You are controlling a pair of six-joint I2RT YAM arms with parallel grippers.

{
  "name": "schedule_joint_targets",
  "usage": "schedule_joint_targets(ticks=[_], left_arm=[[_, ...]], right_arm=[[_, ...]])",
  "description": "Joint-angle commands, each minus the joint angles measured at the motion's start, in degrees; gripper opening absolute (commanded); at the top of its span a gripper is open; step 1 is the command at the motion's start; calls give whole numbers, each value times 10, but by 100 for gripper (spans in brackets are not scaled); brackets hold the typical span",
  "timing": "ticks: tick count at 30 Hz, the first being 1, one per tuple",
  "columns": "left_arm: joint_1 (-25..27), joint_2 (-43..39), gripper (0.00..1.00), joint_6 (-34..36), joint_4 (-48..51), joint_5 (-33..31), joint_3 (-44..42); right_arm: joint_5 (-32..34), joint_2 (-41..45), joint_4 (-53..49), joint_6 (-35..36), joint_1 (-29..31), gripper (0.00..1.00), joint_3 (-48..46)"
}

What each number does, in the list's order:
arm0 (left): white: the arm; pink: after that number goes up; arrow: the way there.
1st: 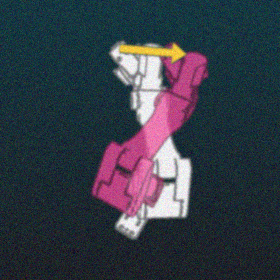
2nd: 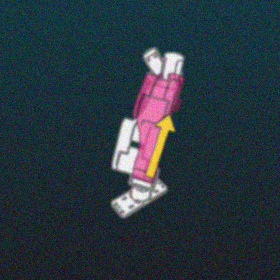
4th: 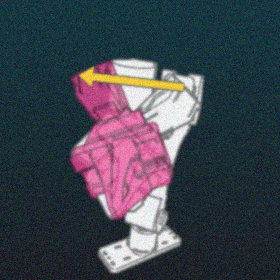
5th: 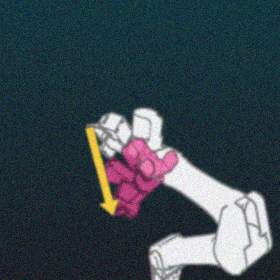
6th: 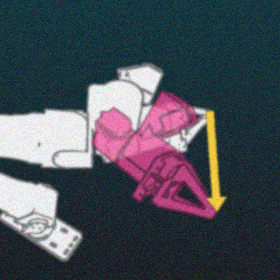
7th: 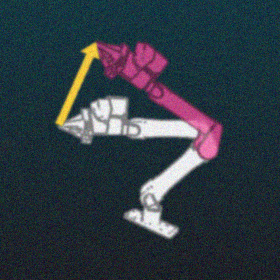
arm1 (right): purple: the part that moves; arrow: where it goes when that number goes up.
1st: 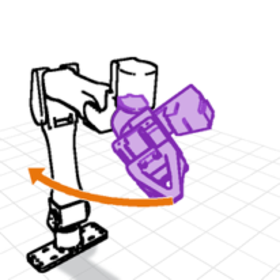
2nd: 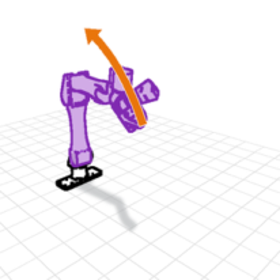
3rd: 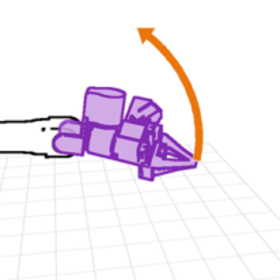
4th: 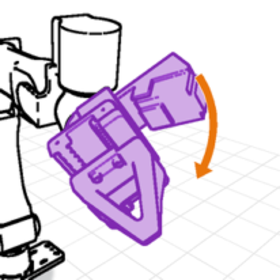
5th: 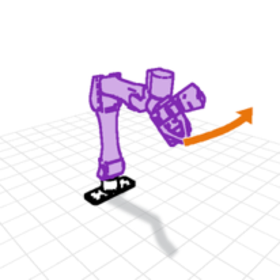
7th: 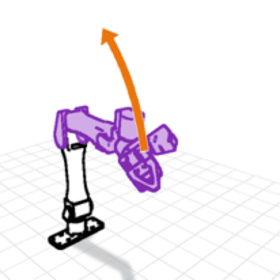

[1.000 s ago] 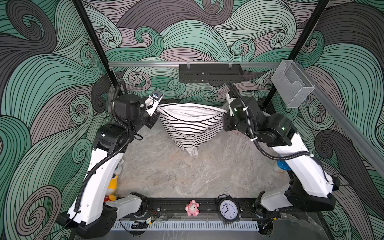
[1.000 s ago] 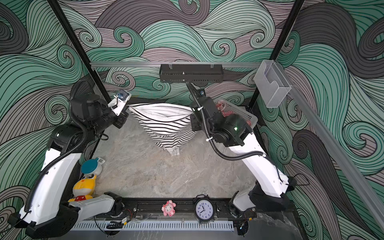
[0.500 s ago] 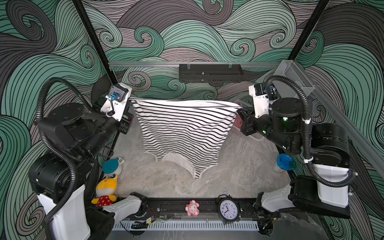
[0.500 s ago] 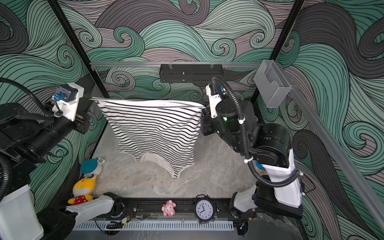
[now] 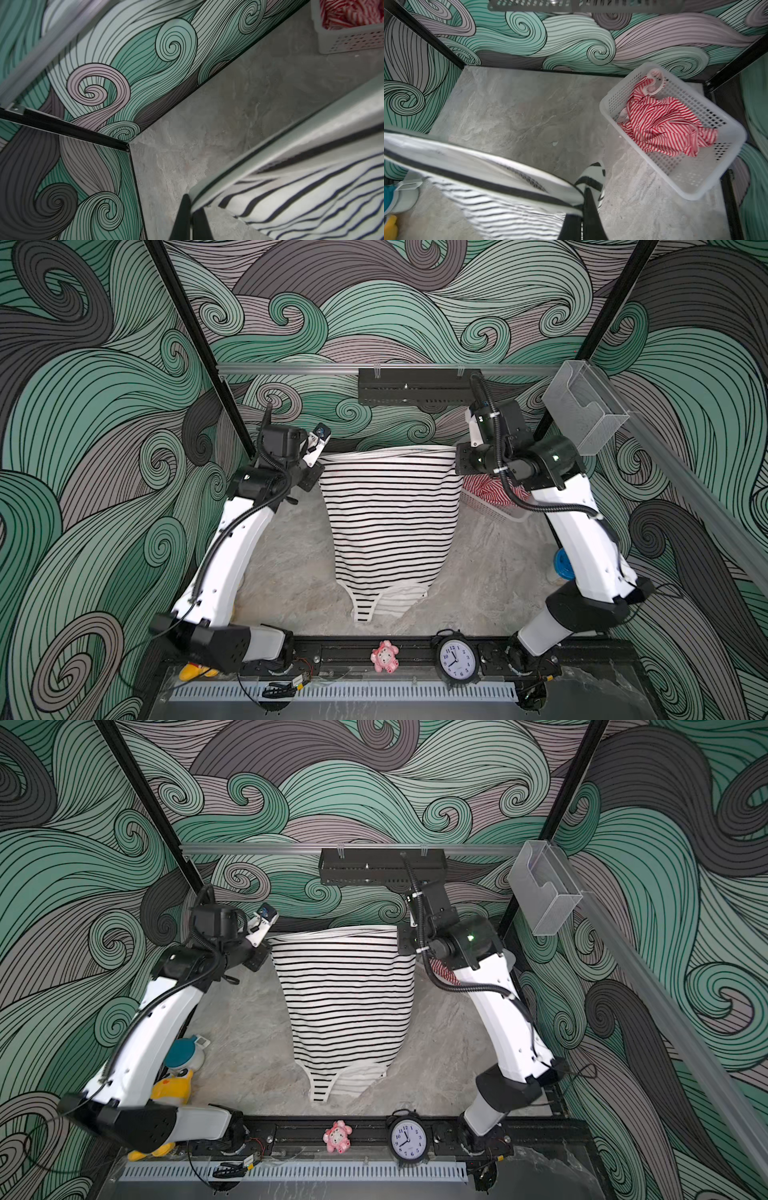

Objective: Fold and stack the tank tops

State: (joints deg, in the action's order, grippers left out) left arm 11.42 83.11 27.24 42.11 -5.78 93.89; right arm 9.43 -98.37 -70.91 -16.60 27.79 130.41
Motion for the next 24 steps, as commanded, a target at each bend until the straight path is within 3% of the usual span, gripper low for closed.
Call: schedule_joint_targets(ticks=[1, 8, 11, 13, 15, 16, 19, 24], left_arm=[[-30, 88, 0, 14, -139, 24, 32], [-89, 321, 0, -40, -109, 18, 299], [-112, 312, 0, -100, -46, 45, 388], [-121, 240, 0, -116, -95, 74, 325], [-126, 148, 0, -114, -248, 100, 171], [-126, 115, 0, -112, -276, 106, 127], [-132, 81, 0, -120, -236, 110, 89], [-146, 41, 0, -99, -340, 121, -124]], right_arm=[[-106, -104, 25, -5, -79, 0, 56], [-233, -351, 26, -38, -142, 0, 349], [-270, -343, 54, -41, -147, 0, 352], [-273, -302, 91, -38, -144, 0, 306], [-283, -226, 164, -40, -140, 0, 199], [-286, -196, 194, -43, -137, 0, 154], [-297, -124, 263, -51, -125, 0, 28], [-294, -85, 347, -59, -105, 0, -196]])
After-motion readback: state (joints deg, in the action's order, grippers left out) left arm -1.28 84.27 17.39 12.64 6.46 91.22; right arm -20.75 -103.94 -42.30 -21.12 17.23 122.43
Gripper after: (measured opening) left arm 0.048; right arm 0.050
